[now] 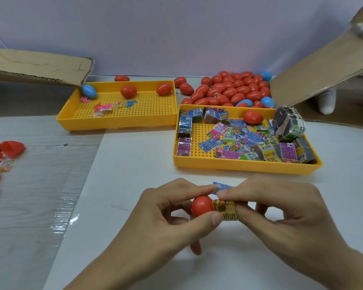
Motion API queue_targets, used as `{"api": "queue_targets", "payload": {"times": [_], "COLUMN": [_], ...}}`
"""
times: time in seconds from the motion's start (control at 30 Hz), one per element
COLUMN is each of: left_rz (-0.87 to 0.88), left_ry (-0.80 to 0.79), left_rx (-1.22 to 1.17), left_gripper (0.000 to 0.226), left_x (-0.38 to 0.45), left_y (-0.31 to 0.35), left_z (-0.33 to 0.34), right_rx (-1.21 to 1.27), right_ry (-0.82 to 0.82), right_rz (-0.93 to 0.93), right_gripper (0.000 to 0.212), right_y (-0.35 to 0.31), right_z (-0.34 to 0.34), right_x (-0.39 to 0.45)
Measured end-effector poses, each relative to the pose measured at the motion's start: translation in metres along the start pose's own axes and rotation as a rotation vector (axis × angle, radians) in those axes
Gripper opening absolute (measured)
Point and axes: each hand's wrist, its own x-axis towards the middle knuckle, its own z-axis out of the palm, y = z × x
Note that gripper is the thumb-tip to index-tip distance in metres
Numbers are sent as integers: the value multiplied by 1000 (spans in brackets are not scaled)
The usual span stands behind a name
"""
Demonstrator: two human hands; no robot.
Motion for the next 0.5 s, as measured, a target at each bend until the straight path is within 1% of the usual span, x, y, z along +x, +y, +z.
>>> {"api": "queue_targets", "payload": {"times": [0.13, 0.27, 0.5], "left_rz": [-1, 9, 63], "left_ry": [11, 11, 17], "left_rx": [8, 5, 23], "left_gripper": [36, 37, 39], "left_x": [1, 0, -1], "left_y": [-2, -3, -5], "left_z": [0, 1, 3], "right_rx": [-87, -162, -171], "right_ry": [-28, -34, -52], "right_rz": [-20, -51, -52], "right_gripper": [17, 12, 15], "right_y": [2, 2, 0], "right_z": [-2, -3, -4], "right_x": [0, 0, 1]}}
